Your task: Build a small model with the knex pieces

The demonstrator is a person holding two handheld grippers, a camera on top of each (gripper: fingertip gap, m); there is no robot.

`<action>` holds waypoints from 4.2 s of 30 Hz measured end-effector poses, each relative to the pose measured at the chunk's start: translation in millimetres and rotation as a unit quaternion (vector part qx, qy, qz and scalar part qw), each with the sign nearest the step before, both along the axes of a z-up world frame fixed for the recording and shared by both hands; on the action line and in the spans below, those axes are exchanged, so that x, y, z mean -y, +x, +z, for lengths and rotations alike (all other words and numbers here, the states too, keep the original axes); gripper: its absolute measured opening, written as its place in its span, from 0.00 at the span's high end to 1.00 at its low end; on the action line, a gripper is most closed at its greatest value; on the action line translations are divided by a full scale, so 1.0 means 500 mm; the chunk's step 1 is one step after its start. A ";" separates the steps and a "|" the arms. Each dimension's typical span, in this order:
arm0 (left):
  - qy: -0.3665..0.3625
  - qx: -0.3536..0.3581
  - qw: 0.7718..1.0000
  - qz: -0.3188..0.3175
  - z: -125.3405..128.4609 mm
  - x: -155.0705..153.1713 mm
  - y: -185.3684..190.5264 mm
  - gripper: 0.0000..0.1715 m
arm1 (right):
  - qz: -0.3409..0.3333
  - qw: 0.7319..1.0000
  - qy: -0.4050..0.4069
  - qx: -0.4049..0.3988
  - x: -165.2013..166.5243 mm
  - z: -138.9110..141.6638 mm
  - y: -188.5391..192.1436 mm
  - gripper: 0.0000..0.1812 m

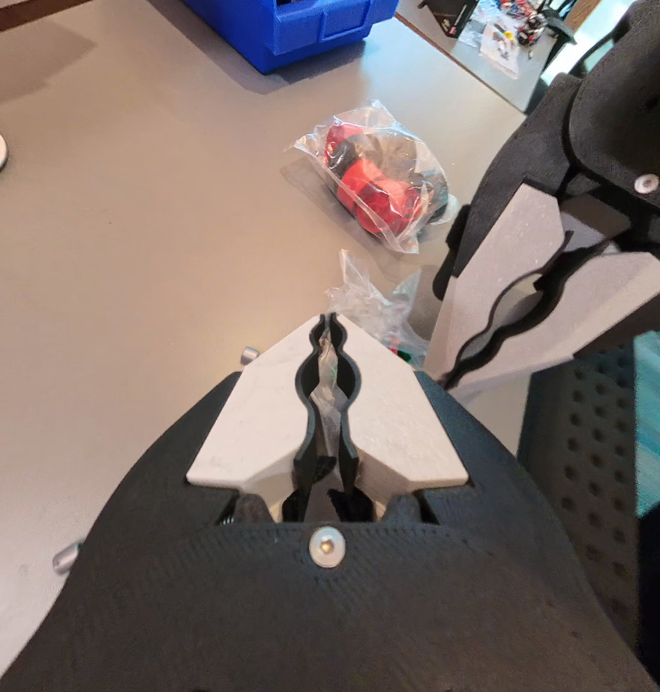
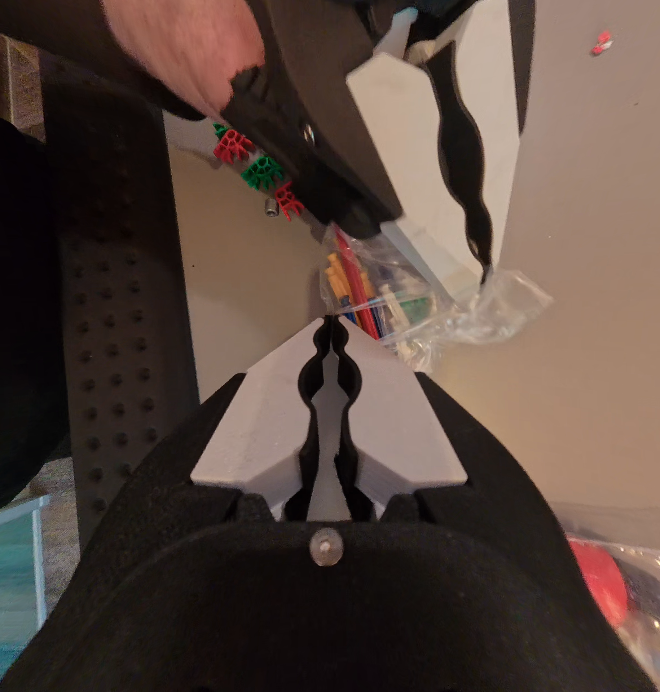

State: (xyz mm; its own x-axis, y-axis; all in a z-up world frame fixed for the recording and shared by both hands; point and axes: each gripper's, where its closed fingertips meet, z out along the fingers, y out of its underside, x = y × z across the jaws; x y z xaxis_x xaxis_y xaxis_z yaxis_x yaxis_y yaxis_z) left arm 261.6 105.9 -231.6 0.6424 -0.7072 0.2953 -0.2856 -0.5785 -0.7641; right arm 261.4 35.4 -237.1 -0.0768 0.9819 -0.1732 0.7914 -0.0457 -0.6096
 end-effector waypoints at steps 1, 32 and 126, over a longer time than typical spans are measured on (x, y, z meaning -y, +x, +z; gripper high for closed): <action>-0.012 0.006 1.000 -0.002 0.005 0.007 -0.007 0.98 | -0.005 1.000 0.002 -0.006 0.000 0.006 0.004 1.00; 0.082 -0.078 0.884 -0.454 0.144 0.255 0.059 0.81 | 0.175 0.983 -0.021 -0.055 0.117 0.134 0.046 1.00; -0.013 0.036 0.996 -0.084 0.022 0.108 -0.108 0.79 | -0.196 0.951 -0.178 -0.161 -0.030 0.122 0.019 0.98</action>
State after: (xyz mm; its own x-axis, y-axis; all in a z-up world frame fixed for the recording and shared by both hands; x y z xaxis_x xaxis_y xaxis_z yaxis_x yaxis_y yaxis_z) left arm 207.4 52.1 -220.8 0.4917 -0.7943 0.3568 -0.3246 -0.5474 -0.7714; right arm 271.0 50.5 -176.2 0.1771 0.8298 -0.5293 0.4464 -0.5470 -0.7082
